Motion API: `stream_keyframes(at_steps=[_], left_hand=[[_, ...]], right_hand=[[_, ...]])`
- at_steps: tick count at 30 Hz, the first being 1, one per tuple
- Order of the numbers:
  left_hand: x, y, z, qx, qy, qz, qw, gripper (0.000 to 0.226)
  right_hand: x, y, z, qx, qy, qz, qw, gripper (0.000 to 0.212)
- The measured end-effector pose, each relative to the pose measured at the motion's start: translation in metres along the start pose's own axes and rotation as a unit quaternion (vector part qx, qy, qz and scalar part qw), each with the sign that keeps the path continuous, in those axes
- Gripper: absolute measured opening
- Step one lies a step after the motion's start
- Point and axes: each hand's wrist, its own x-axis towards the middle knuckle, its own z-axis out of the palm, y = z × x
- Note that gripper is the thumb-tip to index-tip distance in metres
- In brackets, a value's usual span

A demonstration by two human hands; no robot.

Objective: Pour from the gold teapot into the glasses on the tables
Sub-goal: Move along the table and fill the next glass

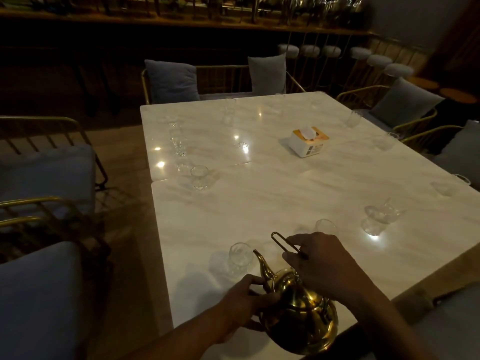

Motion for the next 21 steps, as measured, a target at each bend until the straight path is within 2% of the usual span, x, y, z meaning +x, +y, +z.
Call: stream_keyframes(at_steps=[21], left_hand=[[-0.0064, 0.0037, -0.0023, -0.031, -0.001, -0.014, 0.999, 0.059]], right_hand=[[0.0039, -0.0077, 0.0034, 0.002, -0.017, 0.008, 1.000, 0.035]])
